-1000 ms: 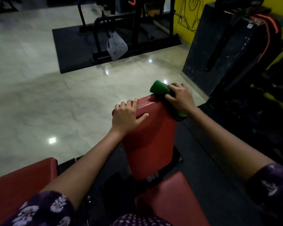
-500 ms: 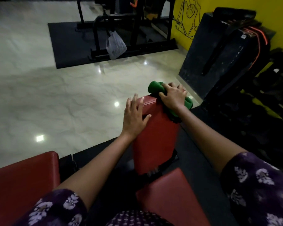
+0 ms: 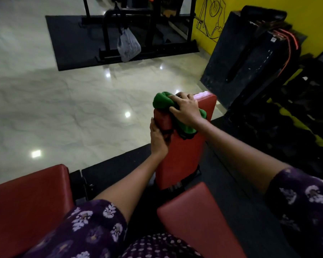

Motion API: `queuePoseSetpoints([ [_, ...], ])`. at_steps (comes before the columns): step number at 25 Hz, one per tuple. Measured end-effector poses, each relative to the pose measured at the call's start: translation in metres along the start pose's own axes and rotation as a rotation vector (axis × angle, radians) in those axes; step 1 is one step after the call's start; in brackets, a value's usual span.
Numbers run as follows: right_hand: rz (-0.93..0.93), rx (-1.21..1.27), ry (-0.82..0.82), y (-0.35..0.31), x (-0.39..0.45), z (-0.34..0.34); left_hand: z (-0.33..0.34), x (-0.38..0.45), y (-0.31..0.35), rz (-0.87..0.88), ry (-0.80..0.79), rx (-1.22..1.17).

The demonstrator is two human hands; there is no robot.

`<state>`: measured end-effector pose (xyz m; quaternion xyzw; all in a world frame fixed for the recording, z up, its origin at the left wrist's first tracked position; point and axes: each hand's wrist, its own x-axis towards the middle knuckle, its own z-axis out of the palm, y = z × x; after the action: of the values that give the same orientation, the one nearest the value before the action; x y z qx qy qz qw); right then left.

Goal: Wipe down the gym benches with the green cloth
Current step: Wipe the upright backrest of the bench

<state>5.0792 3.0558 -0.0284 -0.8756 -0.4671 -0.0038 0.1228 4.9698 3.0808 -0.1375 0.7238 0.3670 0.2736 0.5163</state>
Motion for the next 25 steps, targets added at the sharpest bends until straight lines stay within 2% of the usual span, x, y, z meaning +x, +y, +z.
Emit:
queuePoseSetpoints([
  [2, 0.008, 0.007, -0.069, 0.013, 0.009, -0.012, -0.006, 0.003, -0.006, -0.005, -0.047, 0.054],
  [5, 0.231, -0.003, 0.005, 0.000, 0.008, -0.004, -0.016, 0.009, -0.007, 0.011, -0.142, 0.097],
  [6, 0.205, -0.037, 0.027, -0.011, 0.004, 0.002, -0.017, 0.008, -0.008, 0.029, -0.155, 0.085],
  [9, 0.028, -0.050, -0.046, -0.011, 0.000, -0.002, -0.015, 0.004, -0.013, 0.026, -0.128, 0.013],
  [11, 0.136, -0.003, -0.051, -0.005, 0.007, -0.010, -0.012, 0.002, -0.012, -0.012, -0.150, 0.042],
  [13, 0.208, -0.021, 0.016, -0.014, 0.008, -0.003, -0.008, 0.001, -0.013, -0.023, -0.140, 0.033],
  [16, -0.003, -0.077, -0.038, -0.017, 0.004, -0.002, 0.001, -0.007, -0.013, -0.037, -0.090, -0.025],
  [17, -0.009, -0.070, -0.061, -0.010, 0.009, -0.009, 0.004, -0.011, -0.013, -0.021, -0.071, -0.023],
  [20, 0.177, -0.062, 0.022, -0.010, 0.009, -0.007, 0.013, -0.017, -0.022, -0.022, -0.063, -0.034],
  [22, 0.086, -0.105, 0.071, -0.021, -0.003, 0.008, 0.018, -0.022, -0.031, -0.007, -0.064, -0.035],
  [24, -0.064, -0.117, 0.025, -0.019, -0.006, 0.006, 0.024, -0.026, -0.042, 0.002, -0.066, -0.033],
  [25, -0.059, -0.104, 0.008, -0.016, 0.000, 0.001, 0.025, -0.028, -0.046, -0.004, -0.066, -0.033],
])
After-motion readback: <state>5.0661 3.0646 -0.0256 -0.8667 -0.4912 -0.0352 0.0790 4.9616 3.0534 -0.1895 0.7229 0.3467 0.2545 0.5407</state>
